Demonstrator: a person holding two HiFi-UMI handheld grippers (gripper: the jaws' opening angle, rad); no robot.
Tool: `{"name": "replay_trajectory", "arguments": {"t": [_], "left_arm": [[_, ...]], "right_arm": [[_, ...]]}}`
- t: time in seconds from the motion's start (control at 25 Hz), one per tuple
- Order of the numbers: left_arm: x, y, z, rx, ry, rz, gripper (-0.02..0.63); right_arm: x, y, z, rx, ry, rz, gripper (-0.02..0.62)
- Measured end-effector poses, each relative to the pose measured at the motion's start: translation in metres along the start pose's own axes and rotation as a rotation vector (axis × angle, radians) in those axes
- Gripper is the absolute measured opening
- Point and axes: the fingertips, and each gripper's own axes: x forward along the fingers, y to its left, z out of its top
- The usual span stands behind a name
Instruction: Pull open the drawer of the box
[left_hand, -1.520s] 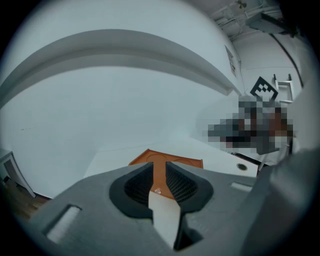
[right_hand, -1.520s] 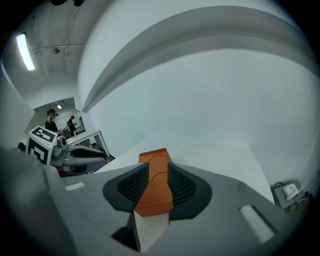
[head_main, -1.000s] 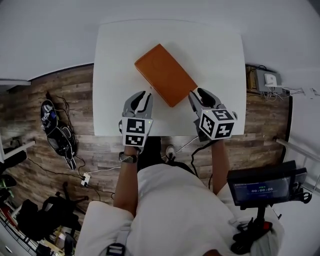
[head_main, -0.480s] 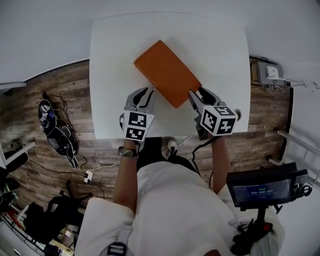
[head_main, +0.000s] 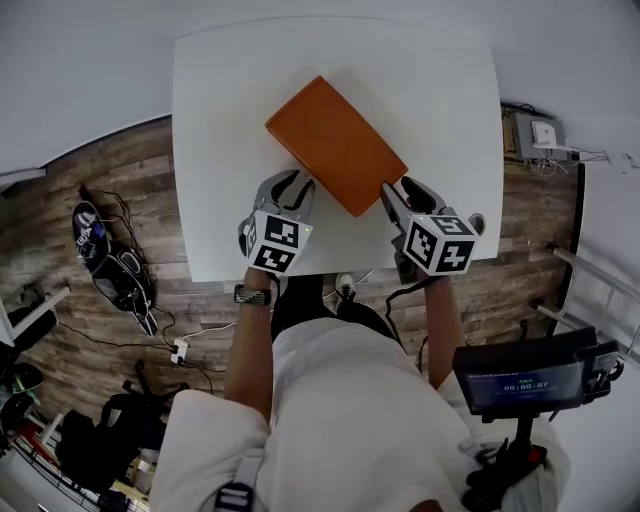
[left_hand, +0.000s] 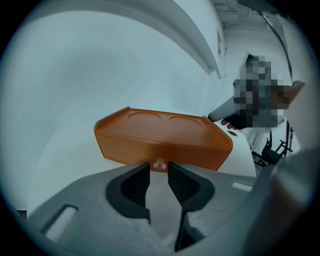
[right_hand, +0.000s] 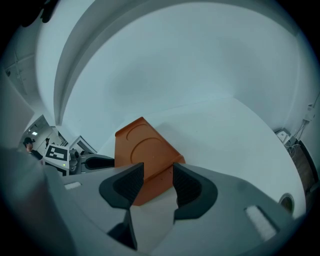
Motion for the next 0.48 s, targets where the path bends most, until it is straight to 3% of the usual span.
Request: {"name": "replay_trajectory", "arguments": {"t": [0.48], "left_arm": [[0.017, -0.005, -0.003, 0.016, -0.007, -0.075, 0.109]], "right_arm": [[0.008, -0.004, -0.007, 0.017, 0.034, -0.037, 0.19]]}}
